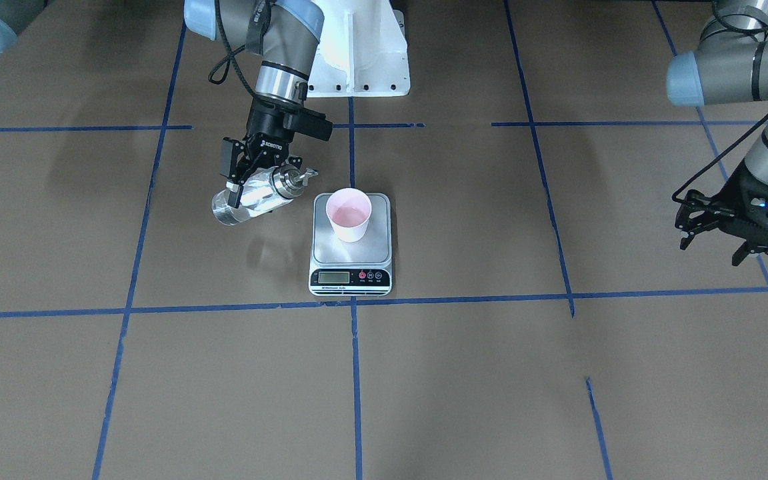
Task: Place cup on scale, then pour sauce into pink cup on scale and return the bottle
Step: 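Carry the dispenser with the right gripper toward the pink cup on the scale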
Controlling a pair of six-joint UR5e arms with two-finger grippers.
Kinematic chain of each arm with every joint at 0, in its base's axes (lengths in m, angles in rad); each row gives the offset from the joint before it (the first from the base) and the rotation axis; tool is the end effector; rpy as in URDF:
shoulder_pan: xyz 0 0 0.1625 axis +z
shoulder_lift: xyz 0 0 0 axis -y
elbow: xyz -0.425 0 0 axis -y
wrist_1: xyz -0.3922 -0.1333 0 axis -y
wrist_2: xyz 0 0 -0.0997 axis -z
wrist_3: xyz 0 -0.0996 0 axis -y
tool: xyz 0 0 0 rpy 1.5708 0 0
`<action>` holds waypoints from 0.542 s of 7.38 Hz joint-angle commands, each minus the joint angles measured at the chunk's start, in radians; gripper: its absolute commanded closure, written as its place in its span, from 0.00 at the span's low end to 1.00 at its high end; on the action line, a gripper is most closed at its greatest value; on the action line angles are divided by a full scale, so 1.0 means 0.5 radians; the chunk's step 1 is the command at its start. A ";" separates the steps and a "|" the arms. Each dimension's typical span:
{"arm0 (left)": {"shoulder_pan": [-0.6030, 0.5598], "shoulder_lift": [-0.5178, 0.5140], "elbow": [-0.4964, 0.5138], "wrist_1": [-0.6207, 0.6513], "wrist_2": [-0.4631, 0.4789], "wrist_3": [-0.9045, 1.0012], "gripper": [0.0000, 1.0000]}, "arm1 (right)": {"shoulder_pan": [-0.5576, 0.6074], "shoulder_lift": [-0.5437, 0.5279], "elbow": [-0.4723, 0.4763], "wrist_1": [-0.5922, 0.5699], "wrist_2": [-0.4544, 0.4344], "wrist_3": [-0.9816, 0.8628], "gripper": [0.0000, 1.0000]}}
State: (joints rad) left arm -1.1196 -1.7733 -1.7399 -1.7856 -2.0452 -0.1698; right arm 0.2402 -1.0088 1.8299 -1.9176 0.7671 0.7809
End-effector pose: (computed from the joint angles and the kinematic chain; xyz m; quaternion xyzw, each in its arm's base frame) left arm 0.1752 -0.5629 0.4550 0.1988 0.3000 0.1977 0.9118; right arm -0.5476 -0.3452 0.2510 0.4374 -0.0009 -0.1544 0.8859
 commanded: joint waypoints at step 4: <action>-0.003 0.003 -0.021 0.003 -0.002 -0.013 0.22 | 0.041 0.143 -0.144 -0.107 -0.010 -0.405 1.00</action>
State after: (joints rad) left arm -1.1208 -1.7730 -1.7461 -1.7841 -2.0451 -0.1728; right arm 0.2523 -0.9402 1.7621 -1.9689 0.7625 0.6158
